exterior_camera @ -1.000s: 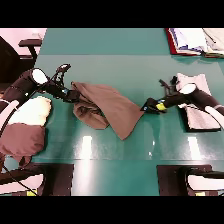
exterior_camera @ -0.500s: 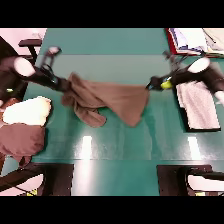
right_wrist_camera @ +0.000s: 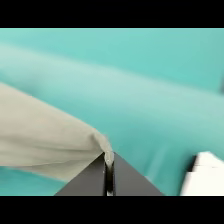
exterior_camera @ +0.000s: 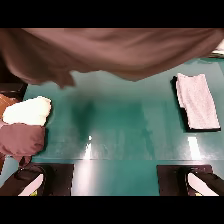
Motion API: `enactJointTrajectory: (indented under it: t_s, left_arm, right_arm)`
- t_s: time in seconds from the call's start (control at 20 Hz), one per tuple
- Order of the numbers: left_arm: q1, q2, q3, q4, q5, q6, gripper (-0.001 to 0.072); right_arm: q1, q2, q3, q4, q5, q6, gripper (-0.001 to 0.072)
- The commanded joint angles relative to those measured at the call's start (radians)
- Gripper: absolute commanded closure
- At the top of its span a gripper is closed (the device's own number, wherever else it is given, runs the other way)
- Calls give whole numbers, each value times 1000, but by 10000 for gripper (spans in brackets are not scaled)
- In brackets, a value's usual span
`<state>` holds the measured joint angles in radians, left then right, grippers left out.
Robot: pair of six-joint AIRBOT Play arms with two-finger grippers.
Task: Fold the shirts.
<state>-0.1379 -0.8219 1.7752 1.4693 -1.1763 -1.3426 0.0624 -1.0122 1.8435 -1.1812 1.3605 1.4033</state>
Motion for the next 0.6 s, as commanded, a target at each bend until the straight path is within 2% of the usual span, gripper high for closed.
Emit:
enactJointTrajectory:
  t_s: [0.0,0.15,0.25,0.4,0.55]
  left_arm:
    - [-1,68,120,-27,-71,10,679]
    - [-1,57,127,-149,-111,23,679]
    - [-1,8,82,-168,-183,37,679]
    - [-1,-122,-74,-168,-244,38,678]
    - [-1,-308,-278,-168,-185,40,678]
  right_arm:
    - [-80,73,113,-87,93,40,701]
    - [-147,20,180,-86,187,73,701]
    - [-147,-58,185,-83,241,110,701]
    - [-83,-204,64,-87,270,155,701]
    - [-8,-389,-87,-114,247,142,701]
